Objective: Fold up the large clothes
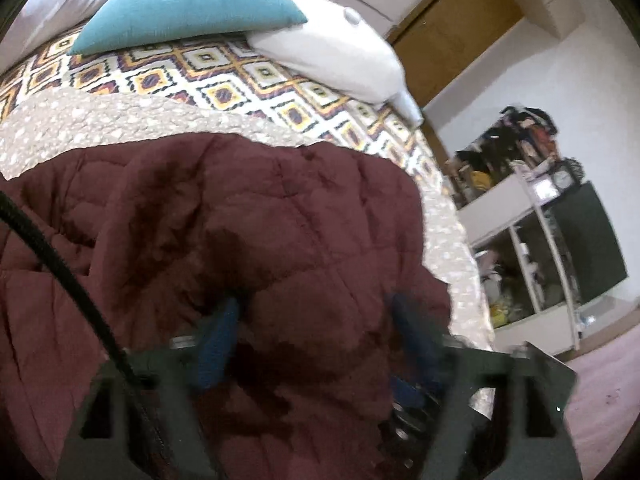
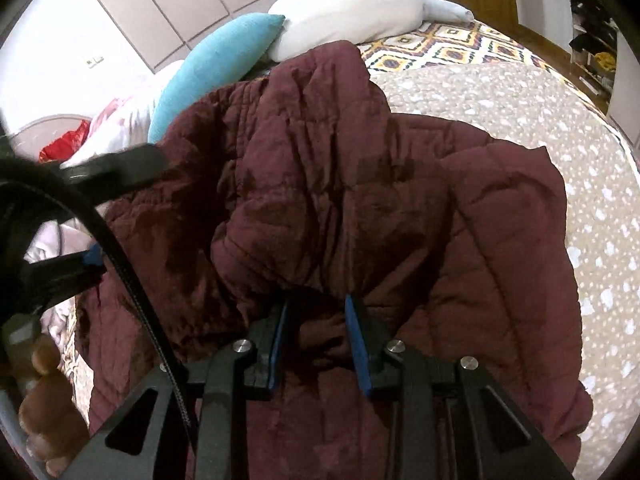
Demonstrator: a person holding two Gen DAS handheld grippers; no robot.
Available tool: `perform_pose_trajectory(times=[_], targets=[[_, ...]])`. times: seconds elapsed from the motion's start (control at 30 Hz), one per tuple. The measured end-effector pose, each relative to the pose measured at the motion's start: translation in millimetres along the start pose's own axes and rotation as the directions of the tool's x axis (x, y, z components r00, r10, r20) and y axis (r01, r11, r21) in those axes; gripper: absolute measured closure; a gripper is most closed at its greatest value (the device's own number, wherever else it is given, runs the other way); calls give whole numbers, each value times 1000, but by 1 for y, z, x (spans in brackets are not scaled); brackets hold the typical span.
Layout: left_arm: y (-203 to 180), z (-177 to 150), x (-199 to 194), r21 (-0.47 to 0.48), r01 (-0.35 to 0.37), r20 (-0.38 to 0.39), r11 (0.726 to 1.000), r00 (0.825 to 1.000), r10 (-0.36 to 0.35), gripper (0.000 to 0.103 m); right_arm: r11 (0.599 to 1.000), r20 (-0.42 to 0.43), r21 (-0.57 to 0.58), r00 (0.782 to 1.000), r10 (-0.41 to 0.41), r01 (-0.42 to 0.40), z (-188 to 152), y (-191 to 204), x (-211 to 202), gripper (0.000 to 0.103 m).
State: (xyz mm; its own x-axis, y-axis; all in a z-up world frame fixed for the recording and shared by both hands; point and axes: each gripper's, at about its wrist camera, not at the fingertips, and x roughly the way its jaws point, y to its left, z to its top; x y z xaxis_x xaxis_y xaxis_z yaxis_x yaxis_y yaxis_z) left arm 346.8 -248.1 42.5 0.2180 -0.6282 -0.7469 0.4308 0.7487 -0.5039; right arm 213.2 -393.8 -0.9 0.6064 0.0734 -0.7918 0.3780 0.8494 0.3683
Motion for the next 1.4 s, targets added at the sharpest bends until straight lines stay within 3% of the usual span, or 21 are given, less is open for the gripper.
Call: perform_pose_trajectory(times=[0.03,0.1,0.17,0.27,0.3,0.33,0.4,0.53,0.7,0.77,0.8,0.87,0.9,1.0,1.17,1.27,1.3,1.4], targets=[[3,-2,2,-24,-33,-21,999,999,32,91,1000,0,0,1000,0,0,0,0,0,72],[8,-6,-7,-35,-45,-6,998,999,45,94,1000,17,-20,1000,9,-8,0,3,-7,72],[6,-11,-30,-1,-69,31,998,997,69,95,999,42,-13,998,49,-49,-1,1,-25,72],[5,-24,-72,22,-45,70,999,997,43,96,994,125,-1,986,112,-112,-6,1,-86,72],[6,-32,-90,31,-35,82,999,996,32,96,994,125,-1,986,112,-112,-6,1,-86,72],[8,-39,-104,37,-27,91,999,996,23,96,989,162,-24,976,145,-143,-9,8,-117,72],[17,-63,-135,51,-21,105,998,994,16,96,988,178,-35,971,157,-153,-14,10,-132,72],[49,-105,-154,23,-97,104,995,990,94,95,982,226,-106,958,175,-154,-33,30,-175,72],[78,-124,-99,-27,-231,1,973,973,231,87,984,125,-142,984,129,-111,-41,63,-132,72],[77,-127,-91,-22,-256,-6,967,967,256,85,989,41,-150,999,-2,8,-43,75,-76,72],[74,-128,-93,-20,-257,1,966,966,257,84,989,41,-150,999,-2,8,-43,75,-76,72],[71,-130,-103,-8,-238,13,971,971,238,84,982,9,-166,996,-93,94,-44,75,-46,72],[69,-132,-113,4,-217,20,976,976,217,80,965,-20,-186,982,-190,183,-45,72,-19,73],[64,-139,-141,33,-203,54,979,978,201,73,944,2,-226,969,-248,242,-45,75,-5,73],[44,-135,-162,63,-167,113,984,981,160,56,935,13,-235,962,-272,267,-45,76,-1,73],[35,-124,-142,110,-213,129,971,972,198,53,948,3,-205,969,-247,242,-44,71,-4,73],[36,-122,-131,125,-238,125,963,967,223,53,951,3,-201,971,-241,236,-43,67,-3,74],[52,-121,-89,154,-384,101,910,923,372,53,959,0,-169,973,-231,228,-32,54,-2,75]])
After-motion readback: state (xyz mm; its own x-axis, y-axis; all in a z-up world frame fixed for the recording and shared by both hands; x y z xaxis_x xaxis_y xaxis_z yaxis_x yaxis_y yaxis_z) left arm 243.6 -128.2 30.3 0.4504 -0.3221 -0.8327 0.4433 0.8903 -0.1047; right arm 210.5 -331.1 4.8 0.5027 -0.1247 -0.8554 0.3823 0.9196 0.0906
